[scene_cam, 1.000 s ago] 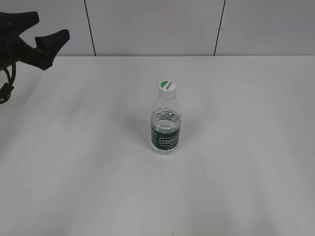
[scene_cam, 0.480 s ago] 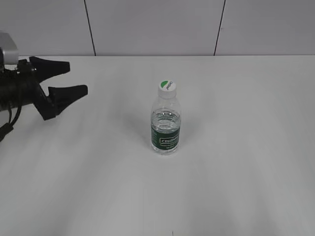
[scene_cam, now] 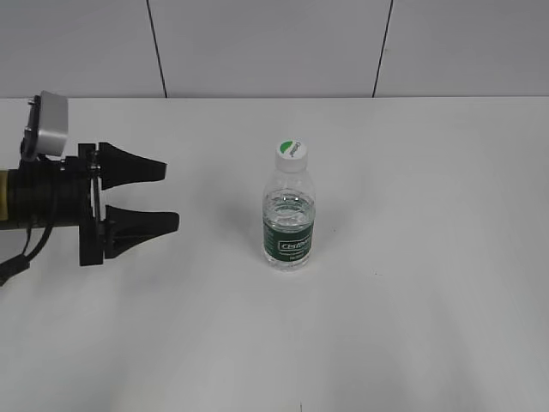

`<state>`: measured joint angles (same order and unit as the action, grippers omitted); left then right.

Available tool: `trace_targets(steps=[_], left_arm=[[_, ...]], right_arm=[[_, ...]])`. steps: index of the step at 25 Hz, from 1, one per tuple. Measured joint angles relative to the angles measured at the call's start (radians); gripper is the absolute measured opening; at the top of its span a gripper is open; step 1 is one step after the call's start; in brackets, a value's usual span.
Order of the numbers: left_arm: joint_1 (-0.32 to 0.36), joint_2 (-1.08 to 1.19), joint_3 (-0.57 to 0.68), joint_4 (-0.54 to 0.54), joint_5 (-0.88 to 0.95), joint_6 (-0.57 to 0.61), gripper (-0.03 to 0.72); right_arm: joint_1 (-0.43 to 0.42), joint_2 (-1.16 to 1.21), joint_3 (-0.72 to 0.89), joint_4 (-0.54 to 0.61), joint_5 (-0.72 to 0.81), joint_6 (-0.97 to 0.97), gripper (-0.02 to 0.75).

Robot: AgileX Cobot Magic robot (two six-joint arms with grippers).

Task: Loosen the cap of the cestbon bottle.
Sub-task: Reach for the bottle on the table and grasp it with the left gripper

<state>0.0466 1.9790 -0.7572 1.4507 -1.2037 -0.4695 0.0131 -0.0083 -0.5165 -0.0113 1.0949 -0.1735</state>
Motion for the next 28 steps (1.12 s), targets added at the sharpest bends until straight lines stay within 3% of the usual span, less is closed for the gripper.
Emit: trace_targets(steps=[8,15,23,28], left_arm=[[-0.108,0.0,0.001,-0.015,0.0,0.0,0.59],[-0.164,0.0,0.001,-0.062,0.019,0.006,0.59],[-0.214,0.12,0.001,-0.254,-0.001,0.172,0.59],[-0.22,0.181,0.0,-0.266,0.0,0.204,0.59]], right_arm=[[0.0,0.0,0.0,0.0,0.0,0.0,0.518],[0.0,0.0,0.0,0.0,0.0,0.0,0.518],[0.0,0.0,0.0,0.0,0.0,0.0,0.518],[0.0,0.0,0.0,0.0,0.0,0.0,0.518]])
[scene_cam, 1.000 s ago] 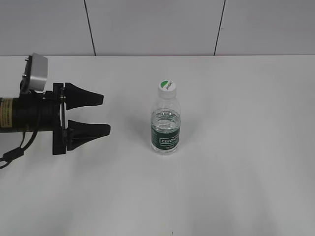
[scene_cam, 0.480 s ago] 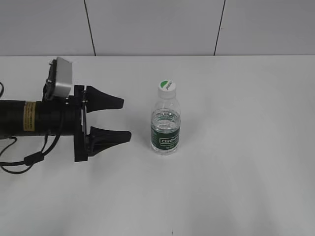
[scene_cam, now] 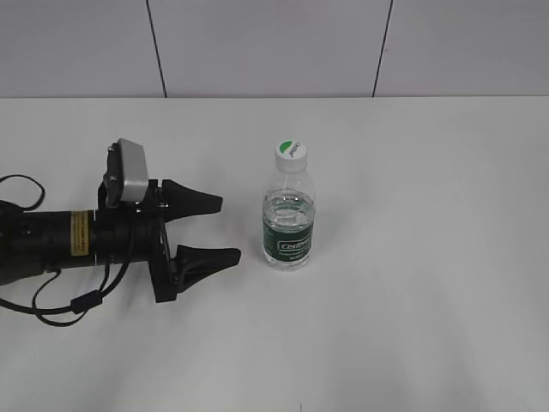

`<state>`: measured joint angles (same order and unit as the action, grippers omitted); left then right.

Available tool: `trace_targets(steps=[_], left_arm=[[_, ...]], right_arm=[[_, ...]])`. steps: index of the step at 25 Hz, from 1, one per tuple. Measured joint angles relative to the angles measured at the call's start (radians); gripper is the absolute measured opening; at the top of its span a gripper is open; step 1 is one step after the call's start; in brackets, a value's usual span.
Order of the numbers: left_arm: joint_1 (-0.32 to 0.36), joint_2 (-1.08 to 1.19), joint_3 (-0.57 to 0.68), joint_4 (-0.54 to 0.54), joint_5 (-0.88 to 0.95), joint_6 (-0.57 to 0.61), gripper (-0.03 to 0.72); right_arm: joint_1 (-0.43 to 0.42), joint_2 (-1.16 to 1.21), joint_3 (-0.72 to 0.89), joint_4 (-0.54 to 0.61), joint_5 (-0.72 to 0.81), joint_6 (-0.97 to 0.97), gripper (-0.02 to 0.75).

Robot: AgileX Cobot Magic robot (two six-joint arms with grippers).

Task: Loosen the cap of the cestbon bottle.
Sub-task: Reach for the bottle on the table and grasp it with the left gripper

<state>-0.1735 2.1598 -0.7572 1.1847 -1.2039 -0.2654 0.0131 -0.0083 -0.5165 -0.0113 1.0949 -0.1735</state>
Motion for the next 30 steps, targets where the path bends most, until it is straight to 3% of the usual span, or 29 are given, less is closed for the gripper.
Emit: trace_targets(steps=[8,30], left_arm=[[-0.017,0.047,-0.043,0.0,-0.002,0.006,0.59],[-0.179,0.153,-0.202,-0.128,-0.005,-0.01,0.59]], right_arm=[[0.0,0.0,0.0,0.0,-0.001,0.0,0.518],[0.0,0.0,0.0,0.0,-0.001,0.0,0.518]])
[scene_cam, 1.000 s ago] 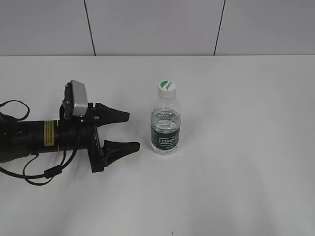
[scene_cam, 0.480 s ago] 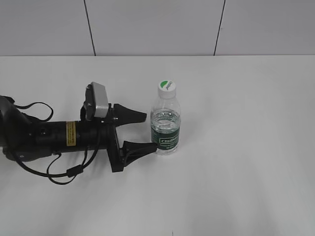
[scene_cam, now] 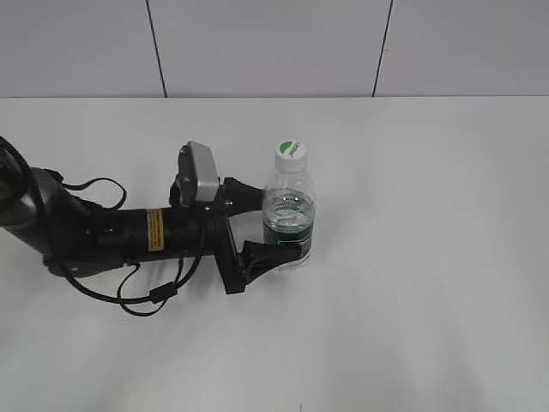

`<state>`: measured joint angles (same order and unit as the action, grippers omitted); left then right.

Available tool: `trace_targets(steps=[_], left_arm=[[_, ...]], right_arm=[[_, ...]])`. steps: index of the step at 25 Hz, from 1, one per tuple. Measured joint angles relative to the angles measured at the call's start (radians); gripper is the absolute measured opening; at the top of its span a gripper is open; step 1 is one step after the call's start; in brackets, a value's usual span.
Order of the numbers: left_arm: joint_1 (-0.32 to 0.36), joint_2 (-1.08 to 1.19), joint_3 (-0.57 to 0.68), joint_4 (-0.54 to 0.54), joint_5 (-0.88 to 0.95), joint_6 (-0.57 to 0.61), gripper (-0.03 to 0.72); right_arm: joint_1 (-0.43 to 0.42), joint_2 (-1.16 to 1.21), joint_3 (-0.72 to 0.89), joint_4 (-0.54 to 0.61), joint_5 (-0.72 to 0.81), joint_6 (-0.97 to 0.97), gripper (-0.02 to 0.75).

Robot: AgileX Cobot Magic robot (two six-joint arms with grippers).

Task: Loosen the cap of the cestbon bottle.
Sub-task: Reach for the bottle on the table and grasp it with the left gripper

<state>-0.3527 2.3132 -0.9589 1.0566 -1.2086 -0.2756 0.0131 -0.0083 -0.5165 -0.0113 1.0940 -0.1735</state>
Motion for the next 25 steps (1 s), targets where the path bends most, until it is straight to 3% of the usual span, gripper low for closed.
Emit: trace_targets(steps=[15,25], left_arm=[[-0.024,0.006,-0.027,-0.049,-0.003,-0.018,0.59],[-0.041,0.067,-0.109,-0.018,-0.001,-0.061,0.54]], right_arm=[[0.0,0.0,0.0,0.0,0.0,0.0,0.518],[0.0,0.0,0.0,0.0,0.0,0.0,0.518]])
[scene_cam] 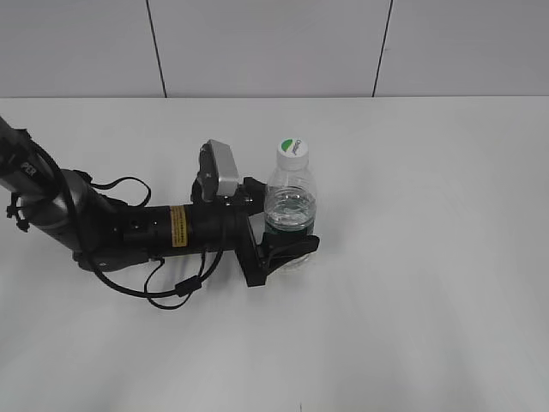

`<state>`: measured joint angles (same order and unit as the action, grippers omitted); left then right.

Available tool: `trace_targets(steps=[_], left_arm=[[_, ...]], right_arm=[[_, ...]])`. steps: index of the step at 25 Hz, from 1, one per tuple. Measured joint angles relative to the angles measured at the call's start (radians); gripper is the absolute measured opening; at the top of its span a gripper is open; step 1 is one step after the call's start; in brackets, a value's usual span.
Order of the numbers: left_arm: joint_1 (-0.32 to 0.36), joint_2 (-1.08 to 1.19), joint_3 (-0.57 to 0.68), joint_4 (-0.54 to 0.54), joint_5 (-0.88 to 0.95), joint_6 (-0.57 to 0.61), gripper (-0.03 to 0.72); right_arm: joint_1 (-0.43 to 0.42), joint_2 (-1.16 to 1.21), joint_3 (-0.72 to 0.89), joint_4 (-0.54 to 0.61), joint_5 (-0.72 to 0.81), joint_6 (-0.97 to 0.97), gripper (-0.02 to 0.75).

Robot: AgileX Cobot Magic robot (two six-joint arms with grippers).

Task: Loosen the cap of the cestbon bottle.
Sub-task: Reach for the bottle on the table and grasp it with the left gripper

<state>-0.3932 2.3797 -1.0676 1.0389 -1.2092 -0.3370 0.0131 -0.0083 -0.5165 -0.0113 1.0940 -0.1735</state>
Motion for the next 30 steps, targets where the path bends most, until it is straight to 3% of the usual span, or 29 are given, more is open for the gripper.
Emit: trace_targets(steps=[7,23,30], left_arm=[[-0.033,0.006,-0.018,-0.009,-0.002,-0.008,0.538],[-0.034,0.019,-0.019,-0.027,0.0,-0.008,0.536],[-0.034,0.019,-0.019,-0.003,0.0,-0.008,0.448]], right_arm=[[0.0,0.0,0.0,0.0,0.0,0.0,0.518],[0.0,0.0,0.0,0.0,0.0,0.0,0.518],[0.0,0.0,0.0,0.0,-0.001,0.0,0.518]])
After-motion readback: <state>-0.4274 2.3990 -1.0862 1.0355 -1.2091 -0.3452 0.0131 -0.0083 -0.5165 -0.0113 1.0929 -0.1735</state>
